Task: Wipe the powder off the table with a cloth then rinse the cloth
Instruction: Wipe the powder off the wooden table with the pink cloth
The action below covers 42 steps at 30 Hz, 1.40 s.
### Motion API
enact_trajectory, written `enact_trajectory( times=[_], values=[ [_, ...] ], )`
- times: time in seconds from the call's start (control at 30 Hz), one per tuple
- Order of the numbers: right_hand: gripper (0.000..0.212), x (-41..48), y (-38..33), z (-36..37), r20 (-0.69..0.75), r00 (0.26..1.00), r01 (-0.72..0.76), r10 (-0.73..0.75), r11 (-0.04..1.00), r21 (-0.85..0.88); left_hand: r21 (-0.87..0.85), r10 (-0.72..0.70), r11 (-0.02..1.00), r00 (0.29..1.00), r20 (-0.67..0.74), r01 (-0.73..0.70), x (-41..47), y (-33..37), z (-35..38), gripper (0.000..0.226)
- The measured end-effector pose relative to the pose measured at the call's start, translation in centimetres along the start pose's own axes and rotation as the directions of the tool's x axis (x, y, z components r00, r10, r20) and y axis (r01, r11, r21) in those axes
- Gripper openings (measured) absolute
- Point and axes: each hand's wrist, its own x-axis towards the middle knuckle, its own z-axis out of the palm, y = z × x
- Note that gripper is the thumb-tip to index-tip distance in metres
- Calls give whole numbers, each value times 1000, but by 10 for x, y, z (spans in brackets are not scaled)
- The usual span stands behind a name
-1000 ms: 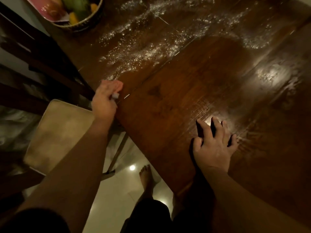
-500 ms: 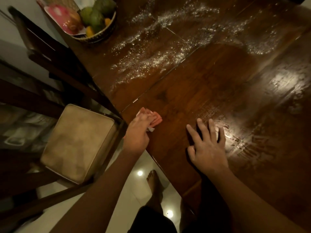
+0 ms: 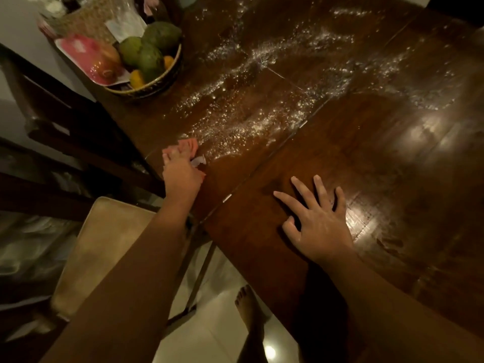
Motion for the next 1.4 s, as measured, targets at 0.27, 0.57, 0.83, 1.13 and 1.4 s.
enact_trajectory(
  times=[0.27,0.57,0.83,1.13,1.4],
  values=[
    [56,3,-2,-3,0,999,-54,54,997,-59,-153,550,833,826,120,-532,-64,-17,11,77],
    [56,7,-1,0,-24,997,-69,67,992,-101,-140,-25,990,988,-151,3,60,-62,-24,62],
    [54,5,-1,0,-69,996,-57,52,995,-80,-179,381,900,916,-124,-398,-51,-74,2,63],
    [53,6,0,2,-104,994,-53,47,997,-61,-136,-98,988,973,-211,70,109,-101,-40,52],
    [52,6,0,1,-98,994,-56,51,997,-51,-19,307,950,944,-122,-311,-7,-42,-13,62]
  ],
)
